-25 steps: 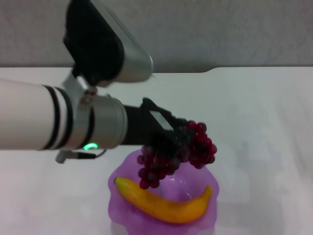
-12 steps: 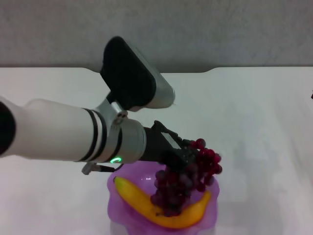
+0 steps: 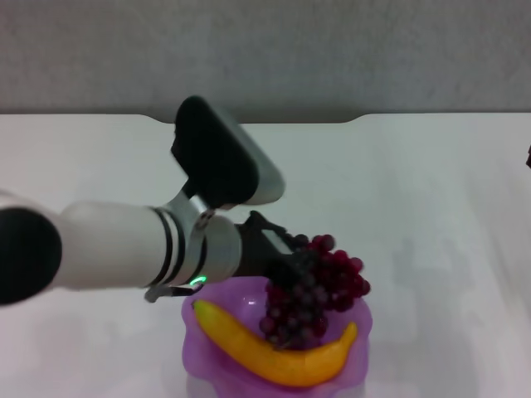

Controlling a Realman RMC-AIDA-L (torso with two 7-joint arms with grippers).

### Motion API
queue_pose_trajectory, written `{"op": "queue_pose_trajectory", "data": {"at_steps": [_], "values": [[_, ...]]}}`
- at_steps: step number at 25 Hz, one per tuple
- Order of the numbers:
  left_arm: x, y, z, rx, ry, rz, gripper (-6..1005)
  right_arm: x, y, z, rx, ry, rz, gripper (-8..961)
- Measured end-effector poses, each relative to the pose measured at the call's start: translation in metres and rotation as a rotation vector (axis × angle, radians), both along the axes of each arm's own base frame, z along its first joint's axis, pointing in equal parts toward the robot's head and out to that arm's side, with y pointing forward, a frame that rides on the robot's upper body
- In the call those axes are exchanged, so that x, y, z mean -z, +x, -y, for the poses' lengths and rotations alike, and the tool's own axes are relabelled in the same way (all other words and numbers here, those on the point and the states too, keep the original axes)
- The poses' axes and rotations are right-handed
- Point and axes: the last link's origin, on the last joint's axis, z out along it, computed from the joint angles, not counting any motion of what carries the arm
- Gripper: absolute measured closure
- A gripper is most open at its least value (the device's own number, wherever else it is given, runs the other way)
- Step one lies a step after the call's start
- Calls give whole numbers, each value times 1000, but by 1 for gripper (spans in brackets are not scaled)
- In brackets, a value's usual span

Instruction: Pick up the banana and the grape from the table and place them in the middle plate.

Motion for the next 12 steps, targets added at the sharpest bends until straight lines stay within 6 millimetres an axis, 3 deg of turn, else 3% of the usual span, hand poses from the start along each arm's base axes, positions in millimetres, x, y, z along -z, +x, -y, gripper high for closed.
{"op": "queue_pose_trajectory", "data": {"at_steps": [8, 12], "values": [[7, -44, -1, 26, 103, -35, 830, 0, 0, 0, 0, 0, 0, 279], [6, -53, 3, 31, 109, -49, 807, 0, 1, 1, 2, 0, 0, 279]]}}
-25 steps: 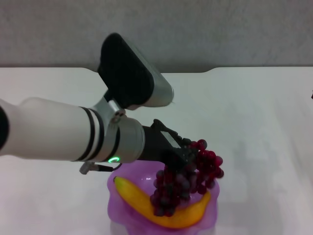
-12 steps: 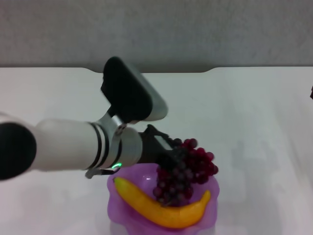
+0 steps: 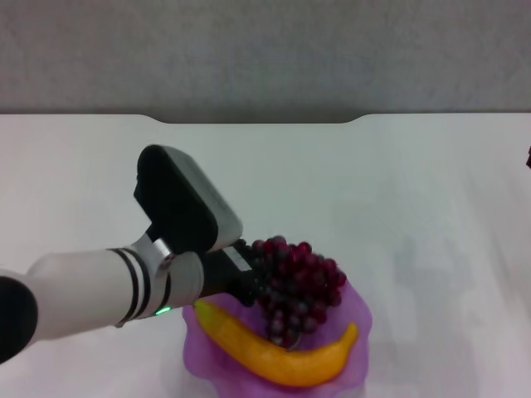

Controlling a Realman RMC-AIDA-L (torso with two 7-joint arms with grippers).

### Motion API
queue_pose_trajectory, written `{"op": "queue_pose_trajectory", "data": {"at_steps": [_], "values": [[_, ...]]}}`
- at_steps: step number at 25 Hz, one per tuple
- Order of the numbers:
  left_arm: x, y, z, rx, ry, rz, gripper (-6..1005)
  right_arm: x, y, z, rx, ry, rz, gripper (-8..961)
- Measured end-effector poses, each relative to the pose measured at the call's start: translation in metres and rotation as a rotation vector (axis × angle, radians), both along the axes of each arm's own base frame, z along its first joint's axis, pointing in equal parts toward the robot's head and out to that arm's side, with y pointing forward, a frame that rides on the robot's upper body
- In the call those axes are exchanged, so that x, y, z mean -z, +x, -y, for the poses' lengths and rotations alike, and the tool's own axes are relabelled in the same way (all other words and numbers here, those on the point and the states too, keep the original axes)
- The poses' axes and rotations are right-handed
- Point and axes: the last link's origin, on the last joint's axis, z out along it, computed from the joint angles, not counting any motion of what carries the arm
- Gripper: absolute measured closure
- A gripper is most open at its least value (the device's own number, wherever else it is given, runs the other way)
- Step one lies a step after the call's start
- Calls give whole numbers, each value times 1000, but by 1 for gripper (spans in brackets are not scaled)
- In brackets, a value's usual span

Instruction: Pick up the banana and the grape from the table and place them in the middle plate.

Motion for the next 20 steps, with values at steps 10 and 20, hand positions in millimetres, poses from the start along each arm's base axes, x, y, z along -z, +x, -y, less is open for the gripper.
{"op": "queue_pose_trajectory", "data": {"at_steps": [10, 20], "values": [[-3, 7, 14, 48, -9, 5, 748, 0, 1, 1, 3, 1, 0, 279], [1, 10, 21, 82, -42, -28, 689, 0, 2, 1, 5, 1, 0, 279]]}}
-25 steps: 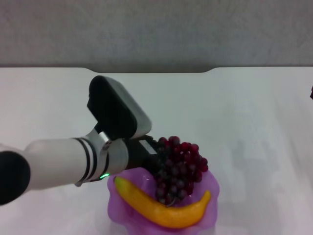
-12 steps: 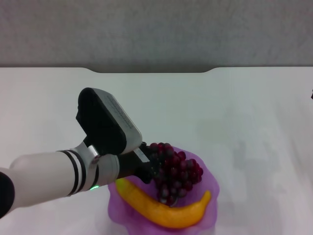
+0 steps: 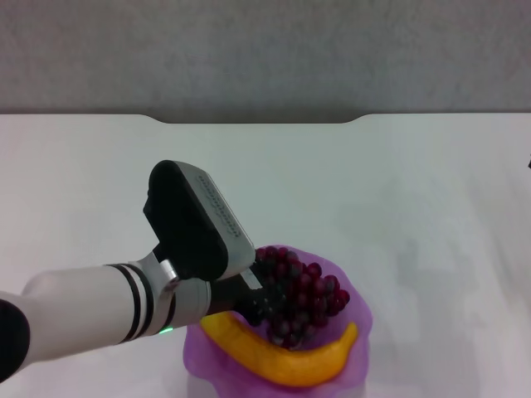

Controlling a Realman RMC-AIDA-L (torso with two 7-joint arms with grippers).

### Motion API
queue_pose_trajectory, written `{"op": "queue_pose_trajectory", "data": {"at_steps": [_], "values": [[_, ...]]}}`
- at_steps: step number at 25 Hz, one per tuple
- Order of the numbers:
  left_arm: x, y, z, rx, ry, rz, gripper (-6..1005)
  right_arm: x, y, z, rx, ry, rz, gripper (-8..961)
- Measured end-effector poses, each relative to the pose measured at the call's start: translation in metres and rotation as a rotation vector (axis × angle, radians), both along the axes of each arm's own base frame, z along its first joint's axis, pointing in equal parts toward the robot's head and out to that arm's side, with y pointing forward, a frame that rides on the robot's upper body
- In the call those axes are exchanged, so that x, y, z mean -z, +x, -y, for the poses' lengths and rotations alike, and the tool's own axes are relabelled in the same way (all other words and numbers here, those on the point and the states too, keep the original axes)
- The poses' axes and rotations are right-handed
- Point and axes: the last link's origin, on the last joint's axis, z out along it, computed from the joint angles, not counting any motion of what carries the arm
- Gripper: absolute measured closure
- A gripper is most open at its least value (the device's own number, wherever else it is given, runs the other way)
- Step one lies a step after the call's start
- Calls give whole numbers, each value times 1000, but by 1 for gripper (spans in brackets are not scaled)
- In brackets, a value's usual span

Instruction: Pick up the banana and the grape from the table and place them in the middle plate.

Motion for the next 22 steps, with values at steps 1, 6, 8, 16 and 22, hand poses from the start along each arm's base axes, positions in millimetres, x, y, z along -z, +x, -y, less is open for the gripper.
{"op": "queue_pose_trajectory", "data": {"at_steps": [1, 6, 8, 16, 22], "values": [[0, 1, 1, 2, -6, -2, 683, 0, 0, 0, 0, 0, 0, 279], [-3, 6, 3, 15, -11, 1, 618, 0, 0, 0, 0, 0, 0, 279], [-4, 6, 3, 16, -7, 3, 534, 0, 0, 0, 0, 0, 0, 279], [-32, 13, -1, 57, 94, 40, 215, 0, -2, -1, -7, 1, 1, 279], [-55, 21, -8, 112, 222, 79, 140, -1, -4, -1, -12, 2, 1, 279]]}}
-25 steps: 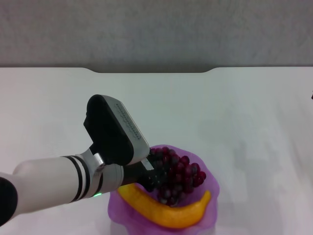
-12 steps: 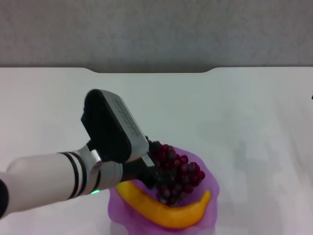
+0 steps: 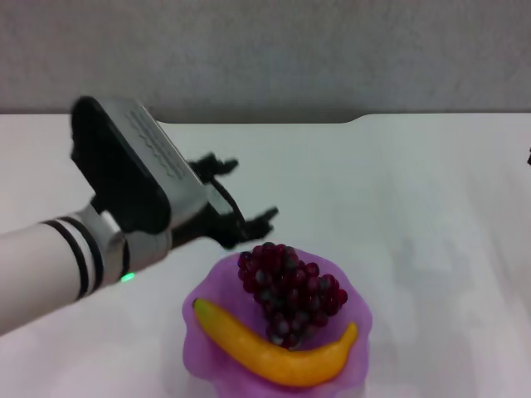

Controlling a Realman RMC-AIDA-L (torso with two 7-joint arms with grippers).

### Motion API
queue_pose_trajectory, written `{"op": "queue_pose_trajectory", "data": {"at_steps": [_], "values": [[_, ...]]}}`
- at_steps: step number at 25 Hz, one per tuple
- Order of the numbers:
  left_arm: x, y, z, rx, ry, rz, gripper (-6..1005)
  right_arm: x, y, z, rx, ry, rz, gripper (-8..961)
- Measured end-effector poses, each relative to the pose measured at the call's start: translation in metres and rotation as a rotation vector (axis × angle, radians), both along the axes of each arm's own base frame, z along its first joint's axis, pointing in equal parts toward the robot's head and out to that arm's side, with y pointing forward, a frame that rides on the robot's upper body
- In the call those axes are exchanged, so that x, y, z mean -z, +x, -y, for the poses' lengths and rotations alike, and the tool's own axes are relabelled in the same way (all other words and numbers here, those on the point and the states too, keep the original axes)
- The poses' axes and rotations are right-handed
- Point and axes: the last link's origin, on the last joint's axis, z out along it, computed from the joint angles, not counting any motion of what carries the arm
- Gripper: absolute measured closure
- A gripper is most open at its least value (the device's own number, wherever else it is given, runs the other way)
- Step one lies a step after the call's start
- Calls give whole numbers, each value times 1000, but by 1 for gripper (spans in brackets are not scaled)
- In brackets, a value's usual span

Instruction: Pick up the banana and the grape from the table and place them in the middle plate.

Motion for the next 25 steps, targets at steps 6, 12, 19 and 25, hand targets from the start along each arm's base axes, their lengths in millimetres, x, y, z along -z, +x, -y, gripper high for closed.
{"op": "queue_pose_trajectory", "data": {"at_steps": [6, 12, 19, 25], "values": [[-28, -1, -15, 17, 222, 104, 142, -2, -10, -4, -30, 6, -1, 278], [-57, -19, -28, -4, 482, 218, 144, -4, -15, -5, -45, 18, -1, 278], [-80, -44, -29, 9, 721, 228, 146, -5, -17, -6, -52, 23, -4, 278], [-92, -51, -26, 131, 883, 133, 152, -5, -19, -7, -58, 23, -4, 278]]}}
